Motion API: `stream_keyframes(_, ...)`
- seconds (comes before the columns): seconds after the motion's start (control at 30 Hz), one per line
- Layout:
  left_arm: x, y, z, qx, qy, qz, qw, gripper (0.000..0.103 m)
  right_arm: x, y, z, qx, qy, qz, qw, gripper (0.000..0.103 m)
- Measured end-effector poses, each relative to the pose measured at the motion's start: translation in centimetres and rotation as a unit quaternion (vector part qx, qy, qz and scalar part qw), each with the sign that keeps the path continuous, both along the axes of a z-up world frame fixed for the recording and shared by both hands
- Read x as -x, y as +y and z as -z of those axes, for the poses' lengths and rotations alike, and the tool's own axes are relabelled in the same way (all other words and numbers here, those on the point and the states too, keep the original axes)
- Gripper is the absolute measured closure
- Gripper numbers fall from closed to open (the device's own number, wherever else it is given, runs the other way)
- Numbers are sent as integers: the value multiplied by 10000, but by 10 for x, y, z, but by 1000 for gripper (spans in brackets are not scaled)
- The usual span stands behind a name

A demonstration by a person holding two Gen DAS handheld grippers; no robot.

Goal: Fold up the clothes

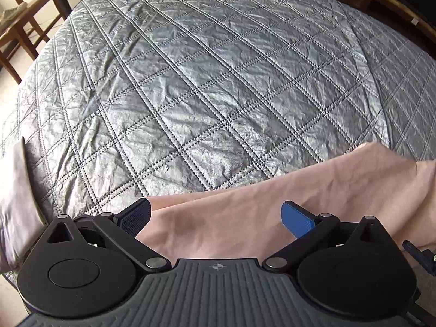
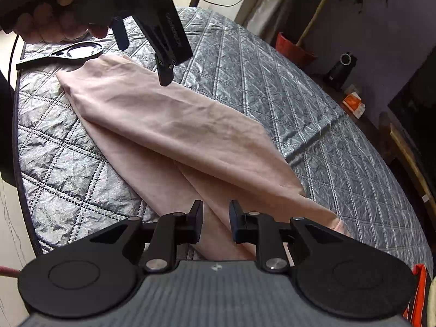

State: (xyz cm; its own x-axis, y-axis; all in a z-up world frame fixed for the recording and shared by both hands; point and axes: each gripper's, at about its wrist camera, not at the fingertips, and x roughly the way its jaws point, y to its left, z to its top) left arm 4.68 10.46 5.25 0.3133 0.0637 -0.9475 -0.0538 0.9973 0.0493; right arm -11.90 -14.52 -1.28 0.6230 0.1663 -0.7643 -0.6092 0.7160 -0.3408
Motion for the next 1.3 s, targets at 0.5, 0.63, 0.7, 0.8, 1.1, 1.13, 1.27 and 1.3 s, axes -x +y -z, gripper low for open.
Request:
stream_keyframes(0.5, -3, -4, 11, -155, 116, 156, 9997, 0, -1, -22, -7, -287, 392, -545, 9973, 103)
stream_keyframes(0.63, -4, -1, 11, -122, 119, 158, 9997, 0, 18, -37, -17, -77, 237, -692, 9973, 103)
stream_keyframes(0.7, -4, -1, 10, -117, 122, 162, 9997, 0, 24, -46, -20, -49, 275, -660, 9974, 103)
stream_keyframes(0.8, -4, -3, 11, -173, 111, 223, 9995, 0, 30, -54, -23, -363, 668, -853, 9935, 102)
stream_keyframes(1.1, -8, 5, -12, -182, -116, 292, 9993, 0, 28, -23, -27, -670, 70, -708, 9952, 85)
stream_keyframes(1.13, -10, 9, -17, -168, -186, 231, 9994, 0, 29, -13, -25, -695, 28, -819, 9942, 79)
stream_keyframes(1.27, -14, 28, -29, -20, -308, -42, 9995, 0, 32, 30, -13, -826, -15, -982, 9917, 77)
stream_keyframes(1.3, -14, 32, -31, 9, -339, -110, 9994, 0, 33, 41, -10, -784, -62, -1055, 9913, 77)
